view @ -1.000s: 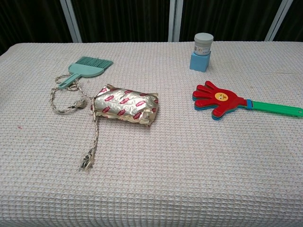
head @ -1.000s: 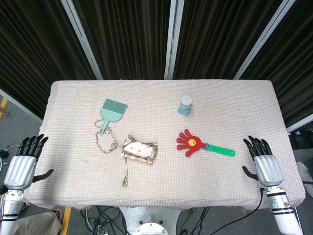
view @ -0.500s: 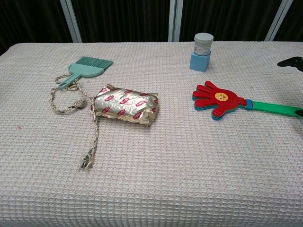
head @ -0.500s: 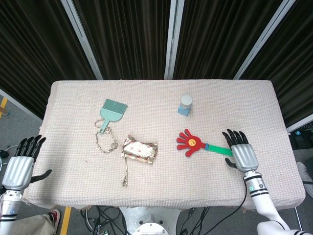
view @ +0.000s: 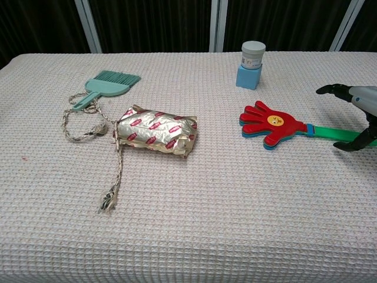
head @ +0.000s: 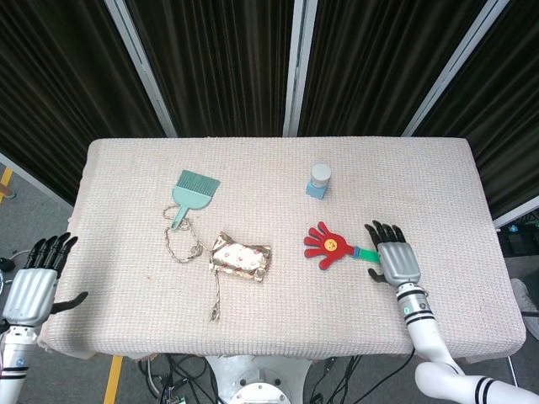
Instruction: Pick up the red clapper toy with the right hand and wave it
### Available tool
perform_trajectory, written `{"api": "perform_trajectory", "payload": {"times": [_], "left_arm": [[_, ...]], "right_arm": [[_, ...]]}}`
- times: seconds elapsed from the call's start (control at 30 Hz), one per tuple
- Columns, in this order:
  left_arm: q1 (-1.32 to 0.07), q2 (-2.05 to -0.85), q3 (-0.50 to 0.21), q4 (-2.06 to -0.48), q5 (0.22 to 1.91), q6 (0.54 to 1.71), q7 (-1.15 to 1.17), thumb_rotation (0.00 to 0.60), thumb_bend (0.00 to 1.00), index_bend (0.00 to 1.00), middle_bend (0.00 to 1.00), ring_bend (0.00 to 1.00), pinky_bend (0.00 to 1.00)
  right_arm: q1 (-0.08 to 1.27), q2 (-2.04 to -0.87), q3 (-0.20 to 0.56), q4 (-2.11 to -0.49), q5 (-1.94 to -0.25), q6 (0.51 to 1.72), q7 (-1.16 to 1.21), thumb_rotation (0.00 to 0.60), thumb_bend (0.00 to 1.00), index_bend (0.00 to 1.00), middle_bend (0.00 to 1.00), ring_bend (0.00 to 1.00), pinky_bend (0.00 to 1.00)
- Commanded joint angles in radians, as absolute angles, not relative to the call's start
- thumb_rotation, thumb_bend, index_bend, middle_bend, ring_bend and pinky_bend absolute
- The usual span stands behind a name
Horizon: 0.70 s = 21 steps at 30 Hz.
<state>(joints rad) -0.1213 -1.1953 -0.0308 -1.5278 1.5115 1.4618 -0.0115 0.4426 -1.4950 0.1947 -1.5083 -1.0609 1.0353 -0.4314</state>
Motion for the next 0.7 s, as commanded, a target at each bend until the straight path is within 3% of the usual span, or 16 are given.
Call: {"api": "perform_trajectory", "payload": {"times": [0.03, 0.3, 0.7], "left_arm": [[-0.118, -1.197, -0.029, -1.52, 1.508, 1.461, -0.02, 0.6, 0.13, 0.04, 0.02, 0.0, 0.06], [-0.113, -1.198, -0.028, -1.507, 1.504, 1.463, -0.039, 0.599, 0.13, 0.04, 0.02, 0.0, 0.06], [-0.107, -1.2, -0.027, -1.504, 1.504, 1.468, -0.045, 0.6, 0.13, 0.04, 0.02, 0.0, 0.06]], "right_arm": [[0.458, -1.514, 0.203, -1.497, -1.033, 1.034, -0.445, 0.6, 0.16, 0.16, 0.0, 0.0, 0.0], [0.485, -1.535, 0.208, -1.483, -0.974, 1.042, -0.48, 0.6, 0.16, 0.3, 0.0, 0.0, 0.0], [0.503, -1.554, 0.198, -1.464, -0.934, 1.055, -0.493, 0.6, 0.19, 0.37, 0.0, 0.0, 0.0]]}}
